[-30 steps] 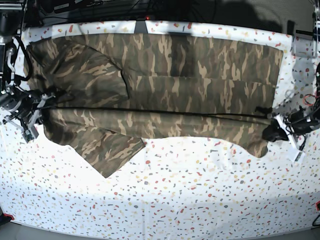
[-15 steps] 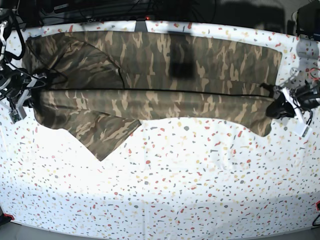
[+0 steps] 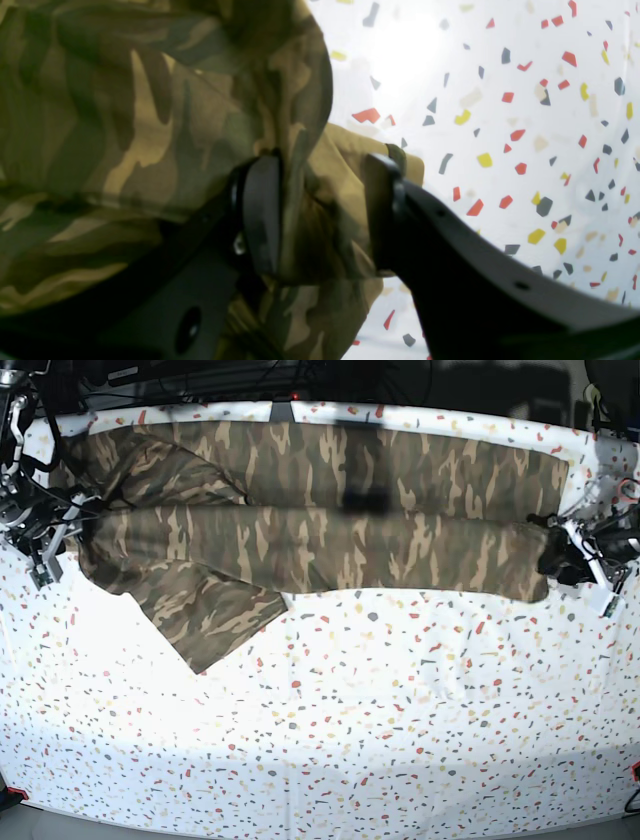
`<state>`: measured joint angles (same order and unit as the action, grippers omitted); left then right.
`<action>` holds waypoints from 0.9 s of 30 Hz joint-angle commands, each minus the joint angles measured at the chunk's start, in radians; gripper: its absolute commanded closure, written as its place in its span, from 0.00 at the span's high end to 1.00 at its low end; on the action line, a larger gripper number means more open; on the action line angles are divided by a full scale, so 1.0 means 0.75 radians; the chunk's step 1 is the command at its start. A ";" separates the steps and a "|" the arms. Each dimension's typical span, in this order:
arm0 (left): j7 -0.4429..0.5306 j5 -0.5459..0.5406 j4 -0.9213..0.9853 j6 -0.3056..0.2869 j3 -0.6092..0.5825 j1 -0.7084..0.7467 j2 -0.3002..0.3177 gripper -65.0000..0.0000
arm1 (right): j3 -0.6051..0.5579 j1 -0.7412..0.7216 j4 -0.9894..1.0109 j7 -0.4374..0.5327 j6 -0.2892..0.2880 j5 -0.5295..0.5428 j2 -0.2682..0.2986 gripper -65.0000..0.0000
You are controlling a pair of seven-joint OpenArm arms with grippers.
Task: Fold the T-shirt properly
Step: 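Lift the side edges and fold them toward the collar with both grippers, then release the folded edge and move both grippers to the shirt's hem corners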
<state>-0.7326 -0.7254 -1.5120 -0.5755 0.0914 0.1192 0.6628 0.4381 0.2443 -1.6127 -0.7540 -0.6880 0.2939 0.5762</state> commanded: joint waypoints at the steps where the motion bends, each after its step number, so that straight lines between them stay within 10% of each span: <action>1: 0.026 0.004 -0.018 0.003 0.017 -0.007 0.030 0.42 | 0.018 -0.012 -0.020 0.017 0.012 0.008 0.034 0.42; 11: 0.296 0.025 -0.046 0.003 0.017 -0.006 -0.021 0.42 | 0.018 -0.080 -0.020 0.284 0.132 0.209 0.032 0.42; 20: 0.301 0.025 -0.107 -0.001 0.017 -0.012 -0.270 0.42 | 0.015 -0.463 0.097 0.265 0.137 0.267 -0.053 0.42; 27: 0.301 0.026 -0.107 -0.002 0.017 -0.012 -0.314 0.42 | -0.133 -0.843 0.654 0.189 0.071 0.187 -0.063 0.42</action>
<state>-0.5301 -0.6918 -1.5757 -0.5735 0.0967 0.1238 0.4145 0.3336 -0.3592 -1.0973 -0.6388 -0.6277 0.4129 0.5117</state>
